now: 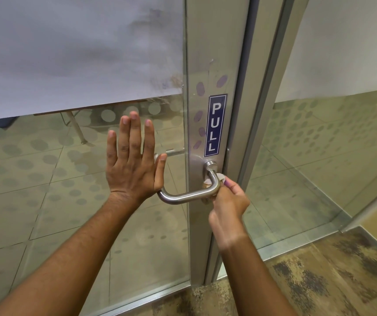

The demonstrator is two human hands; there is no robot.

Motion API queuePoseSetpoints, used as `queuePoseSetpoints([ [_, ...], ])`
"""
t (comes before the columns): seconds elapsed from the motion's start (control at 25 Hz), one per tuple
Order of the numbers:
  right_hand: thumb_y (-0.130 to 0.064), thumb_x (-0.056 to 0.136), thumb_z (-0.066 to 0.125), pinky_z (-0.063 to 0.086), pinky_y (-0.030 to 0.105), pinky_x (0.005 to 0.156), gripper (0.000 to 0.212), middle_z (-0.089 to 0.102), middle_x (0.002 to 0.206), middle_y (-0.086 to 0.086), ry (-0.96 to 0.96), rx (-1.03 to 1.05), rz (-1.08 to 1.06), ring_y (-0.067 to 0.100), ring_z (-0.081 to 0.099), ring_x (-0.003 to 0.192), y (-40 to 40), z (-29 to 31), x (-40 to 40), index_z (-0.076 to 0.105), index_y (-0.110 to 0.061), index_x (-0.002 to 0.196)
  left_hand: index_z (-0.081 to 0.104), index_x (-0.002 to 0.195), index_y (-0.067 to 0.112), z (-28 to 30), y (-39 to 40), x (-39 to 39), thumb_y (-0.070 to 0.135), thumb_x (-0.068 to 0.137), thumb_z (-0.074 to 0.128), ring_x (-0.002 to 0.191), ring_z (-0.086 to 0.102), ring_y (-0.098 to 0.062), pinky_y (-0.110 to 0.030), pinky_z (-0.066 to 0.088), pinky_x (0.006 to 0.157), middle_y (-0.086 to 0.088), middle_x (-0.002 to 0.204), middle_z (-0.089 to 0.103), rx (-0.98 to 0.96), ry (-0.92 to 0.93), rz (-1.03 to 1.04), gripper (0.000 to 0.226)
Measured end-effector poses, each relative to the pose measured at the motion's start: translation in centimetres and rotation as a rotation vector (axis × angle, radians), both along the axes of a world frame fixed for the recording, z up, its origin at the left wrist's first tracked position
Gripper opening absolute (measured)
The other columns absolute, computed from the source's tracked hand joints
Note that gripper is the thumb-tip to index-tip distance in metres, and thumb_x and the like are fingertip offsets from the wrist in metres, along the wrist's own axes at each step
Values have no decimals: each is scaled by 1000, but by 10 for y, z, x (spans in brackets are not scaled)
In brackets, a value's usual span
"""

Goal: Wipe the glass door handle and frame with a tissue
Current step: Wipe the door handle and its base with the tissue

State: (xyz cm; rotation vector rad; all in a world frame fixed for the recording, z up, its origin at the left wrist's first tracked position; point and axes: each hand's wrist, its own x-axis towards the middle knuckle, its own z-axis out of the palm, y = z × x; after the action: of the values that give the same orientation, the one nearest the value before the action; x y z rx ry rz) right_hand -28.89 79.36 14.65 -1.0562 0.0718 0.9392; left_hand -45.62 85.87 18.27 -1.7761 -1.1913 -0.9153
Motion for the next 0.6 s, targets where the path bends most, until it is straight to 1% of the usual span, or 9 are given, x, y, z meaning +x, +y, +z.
queuePoseSetpoints([
  [0.04, 6, 83, 71, 57, 28, 57, 17, 76, 73, 7, -111, 2, -19, 18, 72, 63, 0, 1, 3, 72, -4, 97, 2, 157, 3, 0, 0, 0, 43, 95, 47, 152, -24, -21, -40, -13, 124, -22, 157, 10, -3, 4, -3, 86],
  [0.12, 1, 83, 74, 56, 18, 59, 15, 75, 70, -5, -357, 43, -34, 9, 73, 66, 0, 10, 10, 75, -10, 94, 3, 158, 3, 1, 0, -1, 43, 95, 48, 152, -23, -22, -41, -12, 124, -23, 157, 9, -10, 10, -5, 87],
  [0.2, -1, 82, 75, 55, 14, 60, 23, 75, 71, -7, -602, 80, -11, 5, 73, 68, -1, 22, 14, 74, -23, 86, 8, 158, 4, 2, -2, 0, 42, 94, 49, 153, -22, -22, -42, -11, 125, -22, 158, 10, -12, 3, -18, 85],
  [0.24, -2, 82, 75, 55, 13, 60, 25, 74, 73, -7, -697, 88, -7, 4, 72, 69, -3, 27, 14, 73, -26, 87, 9, 158, 4, 2, -3, 0, 41, 94, 50, 153, -20, -22, -42, -9, 125, -22, 158, 10, -15, -5, -33, 84],
  [0.32, -3, 84, 72, 54, 12, 63, 24, 73, 86, -6, -827, 122, -27, 4, 71, 76, -8, 35, 15, 72, -24, 96, 13, 157, 3, 4, -8, -1, 39, 93, 54, 154, -16, -23, -44, -5, 125, -22, 159, 12, -24, -28, -80, 84],
  [0.4, -2, 87, 69, 53, 10, 68, 24, 71, 97, 1, -929, 186, -76, 1, 70, 83, -14, 43, 15, 73, -20, 102, 18, 156, 2, 6, -12, -2, 37, 90, 57, 155, -12, -25, -45, -2, 125, -24, 160, 14, -36, -44, -130, 85],
  [0.48, 0, 87, 67, 51, 6, 71, 23, 69, 97, 4, -1014, 269, -144, -5, 68, 83, -16, 57, 16, 74, -16, 102, 19, 156, 2, 10, -16, -2, 37, 89, 57, 155, -10, -25, -45, -1, 126, -24, 160, 14, -35, -45, -165, 85],
  [0.6, -1, 87, 68, 51, 6, 71, 24, 67, 95, 2, -1112, 376, -235, -4, 68, 84, -13, 84, 16, 71, -18, 105, 18, 156, 3, 22, -17, 1, 40, 90, 56, 155, -9, -25, -46, 2, 126, -23, 160, 13, -7, -58, -183, 85],
])
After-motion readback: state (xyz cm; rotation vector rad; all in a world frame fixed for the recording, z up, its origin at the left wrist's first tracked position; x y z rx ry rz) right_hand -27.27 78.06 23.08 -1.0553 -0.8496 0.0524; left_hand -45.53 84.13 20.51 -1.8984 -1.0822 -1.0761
